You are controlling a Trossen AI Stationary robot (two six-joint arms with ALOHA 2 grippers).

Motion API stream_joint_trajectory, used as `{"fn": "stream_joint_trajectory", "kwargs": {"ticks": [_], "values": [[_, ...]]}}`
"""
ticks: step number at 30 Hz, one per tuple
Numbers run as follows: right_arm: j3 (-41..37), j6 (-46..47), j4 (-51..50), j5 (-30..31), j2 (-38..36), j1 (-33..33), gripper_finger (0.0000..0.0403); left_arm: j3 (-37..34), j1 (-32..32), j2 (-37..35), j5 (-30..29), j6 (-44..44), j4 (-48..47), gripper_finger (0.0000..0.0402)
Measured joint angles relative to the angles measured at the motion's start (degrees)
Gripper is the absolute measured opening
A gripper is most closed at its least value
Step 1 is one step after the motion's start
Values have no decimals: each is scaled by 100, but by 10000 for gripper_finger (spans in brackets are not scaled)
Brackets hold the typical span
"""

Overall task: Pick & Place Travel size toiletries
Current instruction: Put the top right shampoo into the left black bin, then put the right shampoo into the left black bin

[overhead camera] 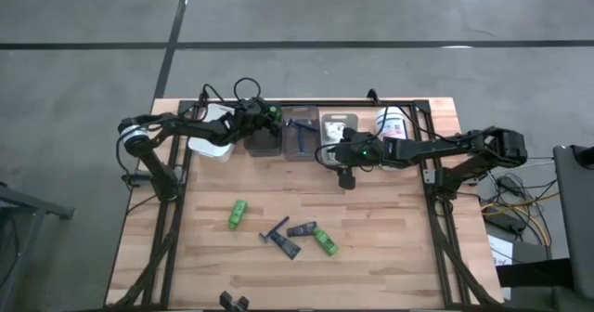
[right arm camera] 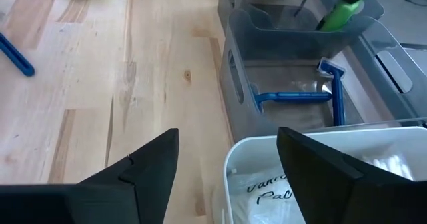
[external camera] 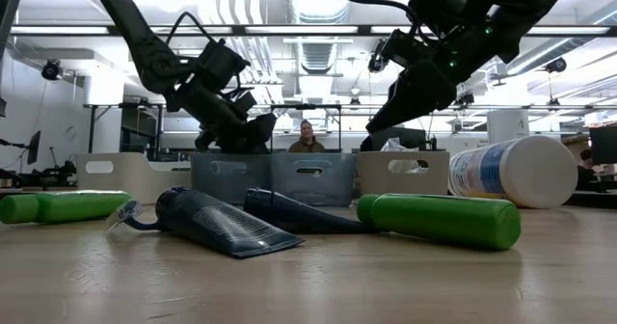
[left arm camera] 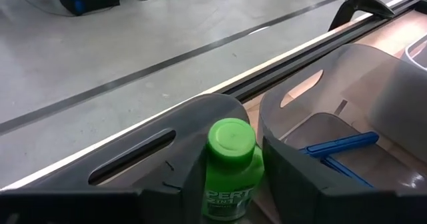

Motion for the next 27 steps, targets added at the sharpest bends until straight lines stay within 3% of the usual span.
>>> {"fn": "stream_joint_trajectory", "kwargs": {"ticks": [11,27], "values": [[0,97,0,0,0,0,285,-4,-2,-123,1,54,-9,213],[47,492,-95,0,-25,15,327,-120,-502,-1308,3,910,-46,214]]}}
